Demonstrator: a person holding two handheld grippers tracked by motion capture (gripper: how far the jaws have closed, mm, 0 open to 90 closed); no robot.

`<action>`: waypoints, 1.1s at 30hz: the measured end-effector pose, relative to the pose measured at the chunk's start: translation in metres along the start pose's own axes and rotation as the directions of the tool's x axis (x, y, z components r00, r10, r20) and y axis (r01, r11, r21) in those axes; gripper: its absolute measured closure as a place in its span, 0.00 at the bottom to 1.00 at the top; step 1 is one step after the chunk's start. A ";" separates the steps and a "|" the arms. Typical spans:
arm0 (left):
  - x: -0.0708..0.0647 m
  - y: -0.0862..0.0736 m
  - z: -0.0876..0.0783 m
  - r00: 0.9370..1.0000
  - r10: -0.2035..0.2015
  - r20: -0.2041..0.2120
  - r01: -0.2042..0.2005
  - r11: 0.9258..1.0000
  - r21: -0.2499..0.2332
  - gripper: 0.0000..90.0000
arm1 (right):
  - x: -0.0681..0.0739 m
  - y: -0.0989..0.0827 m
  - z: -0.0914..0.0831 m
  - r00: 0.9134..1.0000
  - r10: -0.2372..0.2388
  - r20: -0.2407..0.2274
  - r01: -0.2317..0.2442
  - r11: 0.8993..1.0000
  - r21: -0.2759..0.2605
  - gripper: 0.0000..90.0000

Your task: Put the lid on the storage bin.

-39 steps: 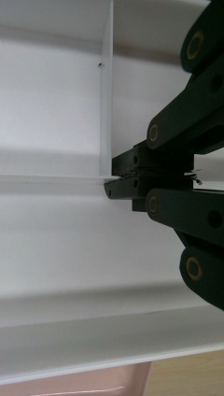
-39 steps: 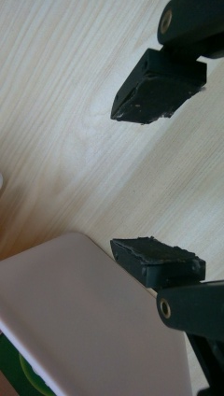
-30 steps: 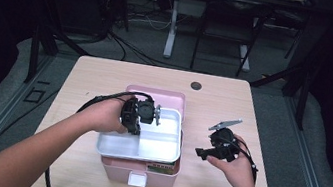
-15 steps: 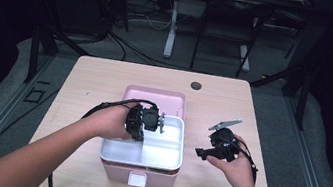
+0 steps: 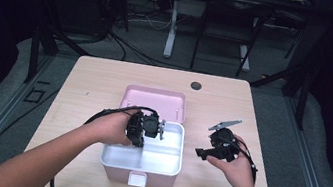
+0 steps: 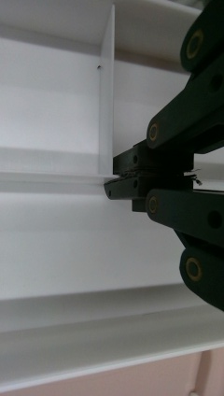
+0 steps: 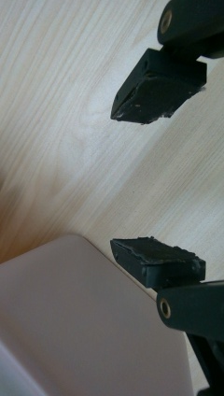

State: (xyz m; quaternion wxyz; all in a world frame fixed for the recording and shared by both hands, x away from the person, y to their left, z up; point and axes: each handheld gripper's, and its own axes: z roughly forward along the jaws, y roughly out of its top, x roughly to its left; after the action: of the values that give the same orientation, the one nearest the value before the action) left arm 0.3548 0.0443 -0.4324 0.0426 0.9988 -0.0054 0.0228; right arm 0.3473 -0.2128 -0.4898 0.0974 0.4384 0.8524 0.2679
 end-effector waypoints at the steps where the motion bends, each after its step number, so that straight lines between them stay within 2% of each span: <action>1: 0.000 0.001 0.001 1.000 0.001 0.001 -0.001 1.000 0.004 0.99 | 0.000 0.000 0.001 1.000 -0.001 -0.006 0.001 1.000 0.000 0.35; 3: -0.001 0.002 0.004 1.000 0.001 0.000 -0.001 1.000 0.011 0.99 | 0.000 0.000 0.001 1.000 -0.005 0.016 0.005 1.000 0.003 0.35; 5: 0.000 0.001 0.007 1.000 -0.019 0.005 0.019 1.000 0.010 0.98 | 0.000 0.000 0.001 1.000 -0.001 -0.006 0.001 1.000 -0.003 0.35; 9: -0.001 0.001 0.007 0.999 -0.036 -0.001 0.036 0.999 0.011 0.97 | -0.001 -0.001 0.003 1.000 0.013 -0.012 -0.013 1.000 -0.002 0.35; 12: -0.002 0.003 0.007 0.999 -0.035 -0.008 0.035 0.999 0.019 0.97 | 0.000 0.000 0.005 1.000 0.017 -0.017 -0.017 1.000 0.011 0.35; 14: -0.003 0.003 0.008 0.999 -0.031 -0.012 0.031 0.999 0.022 0.97 | 0.000 0.001 0.006 1.000 0.017 0.005 -0.017 1.000 0.013 0.35; 15: -0.003 0.003 0.007 1.000 -0.022 -0.015 0.022 0.999 0.024 0.97 | 0.000 0.001 0.006 1.000 0.018 -0.007 -0.018 1.000 0.009 0.35; 19: -0.004 0.004 0.008 1.000 -0.014 -0.015 0.015 1.000 0.026 0.96 | 0.001 0.005 0.008 1.000 0.011 0.006 -0.011 1.000 -0.007 0.36; 22: -0.004 0.004 0.008 1.000 -0.021 -0.020 0.021 0.999 0.029 0.96 | 0.001 0.008 0.012 1.000 0.006 0.012 -0.006 0.999 -0.035 0.38; 24: -0.004 0.005 0.008 0.999 -0.026 -0.022 0.027 0.999 0.039 0.96 | -0.001 0.010 0.014 1.000 0.023 0.014 -0.023 0.999 -0.045 0.39; 25: -0.004 0.006 0.007 0.999 -0.026 -0.022 0.027 0.999 0.044 0.96 | -0.004 0.012 0.015 0.999 0.024 -0.022 -0.026 0.998 -0.056 0.39; 26: -0.004 0.006 0.008 0.999 -0.024 -0.022 0.025 0.999 0.041 0.96 | -0.005 0.013 0.016 0.999 0.029 -0.027 -0.031 0.998 -0.056 0.40; 28: -0.004 0.006 0.008 1.000 -0.019 -0.022 0.020 0.999 0.043 0.96 | -0.007 0.018 0.015 1.000 0.027 0.001 -0.027 0.999 -0.045 0.42; 31: -0.005 0.006 0.008 0.999 -0.023 -0.024 0.024 0.999 0.042 0.96 | -0.010 0.025 0.014 0.999 0.037 -0.011 -0.037 0.998 -0.056 0.43; 33: -0.005 0.007 0.008 0.999 -0.026 -0.025 0.028 0.999 0.045 0.96 | -0.011 0.031 0.012 0.999 0.050 0.012 -0.049 0.997 -0.068 0.47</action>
State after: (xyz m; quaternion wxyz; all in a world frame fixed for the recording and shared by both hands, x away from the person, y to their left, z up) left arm 0.3505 0.0370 -0.4403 0.0203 0.9992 0.0091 0.0345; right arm 0.3803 -0.2030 -0.4841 0.1114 0.4576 0.8311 0.2958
